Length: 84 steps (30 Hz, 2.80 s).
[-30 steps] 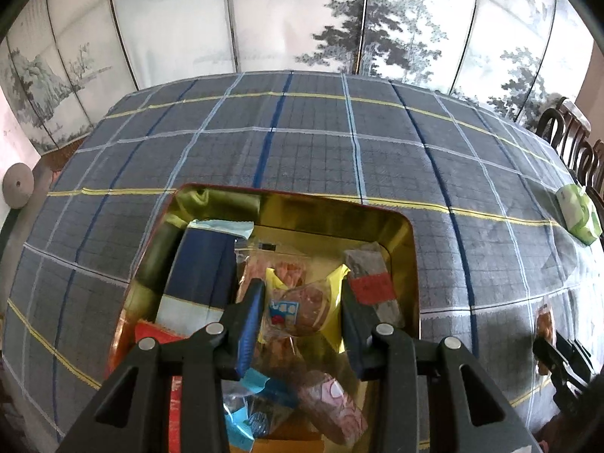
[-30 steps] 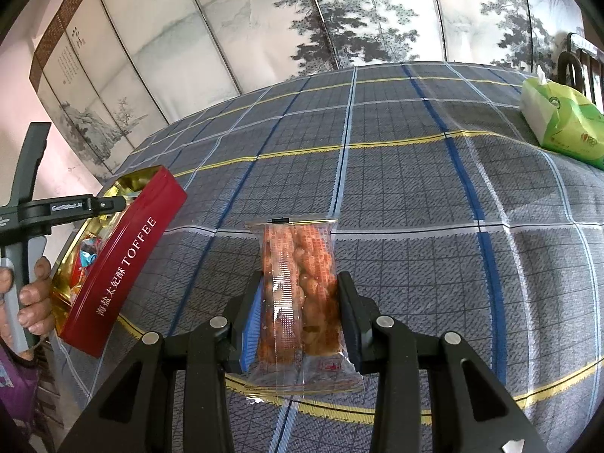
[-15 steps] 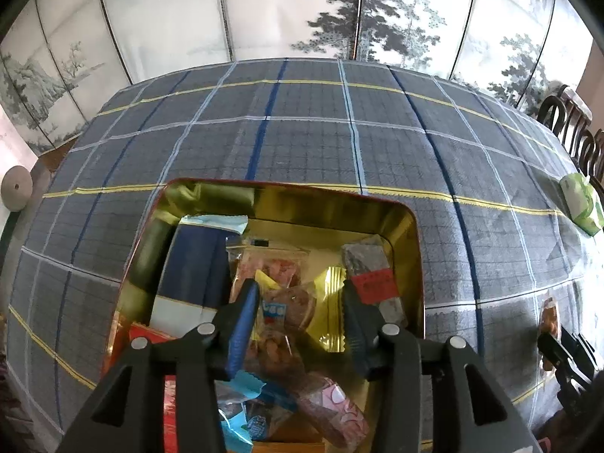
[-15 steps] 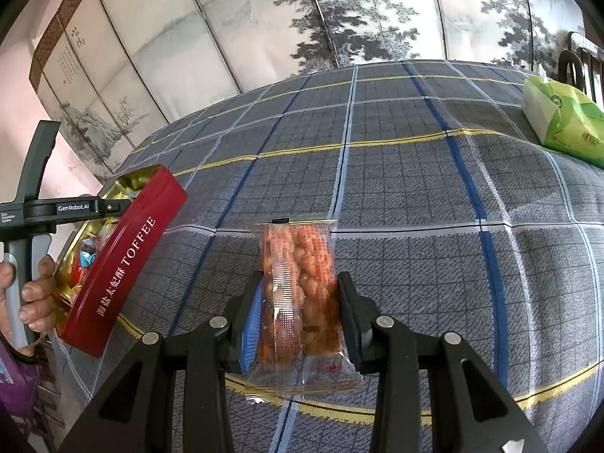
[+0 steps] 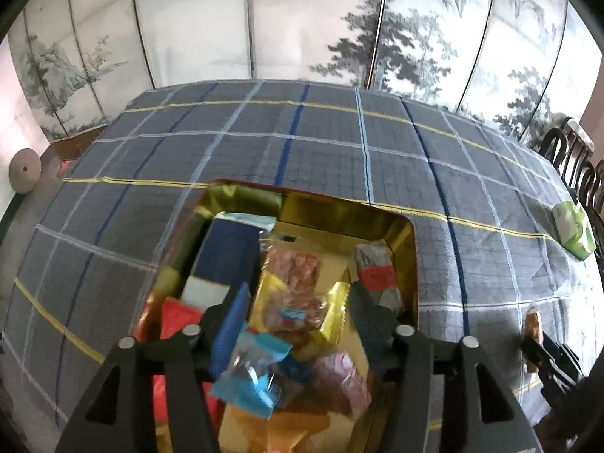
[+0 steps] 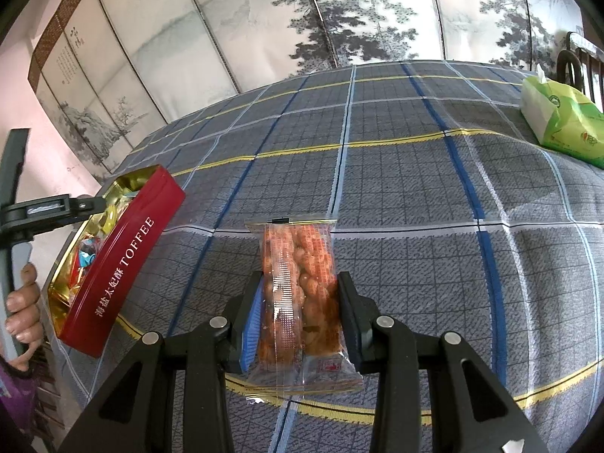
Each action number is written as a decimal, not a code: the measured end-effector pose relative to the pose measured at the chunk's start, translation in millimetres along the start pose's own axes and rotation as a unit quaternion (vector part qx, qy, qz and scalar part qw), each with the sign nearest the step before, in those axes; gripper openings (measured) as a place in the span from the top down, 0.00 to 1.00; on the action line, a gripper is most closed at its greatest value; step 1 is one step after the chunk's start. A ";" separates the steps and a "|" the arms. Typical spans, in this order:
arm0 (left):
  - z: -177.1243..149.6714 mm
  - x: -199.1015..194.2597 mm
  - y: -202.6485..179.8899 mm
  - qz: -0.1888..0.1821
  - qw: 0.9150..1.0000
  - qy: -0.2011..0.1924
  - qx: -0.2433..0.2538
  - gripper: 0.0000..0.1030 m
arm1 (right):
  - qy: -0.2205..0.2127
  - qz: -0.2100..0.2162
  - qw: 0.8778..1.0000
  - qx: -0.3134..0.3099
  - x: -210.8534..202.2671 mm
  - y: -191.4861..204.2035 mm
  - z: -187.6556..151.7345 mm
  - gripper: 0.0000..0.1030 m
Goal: Organize snacks
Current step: 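Carry the peanut snack bag into the gold tin and open the right gripper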
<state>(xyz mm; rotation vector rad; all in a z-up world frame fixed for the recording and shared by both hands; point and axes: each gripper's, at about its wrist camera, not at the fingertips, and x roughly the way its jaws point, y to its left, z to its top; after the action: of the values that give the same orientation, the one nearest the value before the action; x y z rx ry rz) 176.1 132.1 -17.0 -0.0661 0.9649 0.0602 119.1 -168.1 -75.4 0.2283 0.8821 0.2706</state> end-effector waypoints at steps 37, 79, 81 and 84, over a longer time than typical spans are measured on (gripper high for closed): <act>-98.0 -78.2 37.1 0.064 0.997 -0.037 -0.012 0.44 | -0.034 0.121 0.986 -0.111 -29.5 149.3 18.0 0.67; -105.5 -53.4 72.7 0.073 0.997 -0.033 -0.019 0.43 | 0.020 0.123 0.983 -0.136 48.1 231.0 10.8 0.64; -105.8 -53.1 75.6 0.069 0.997 -0.036 -0.022 0.44 | 0.018 0.124 0.983 -0.133 48.4 231.4 10.8 0.64; -105.9 -53.1 79.3 0.070 0.996 -0.039 -0.025 0.44 | 0.009 0.121 0.983 -0.134 45.1 232.3 10.8 0.64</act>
<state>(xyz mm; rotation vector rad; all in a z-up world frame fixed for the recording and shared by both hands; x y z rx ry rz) 52.7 201.1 -35.7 -0.0423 0.8889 0.2157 122.7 64.4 -30.4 0.0823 0.8256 0.6146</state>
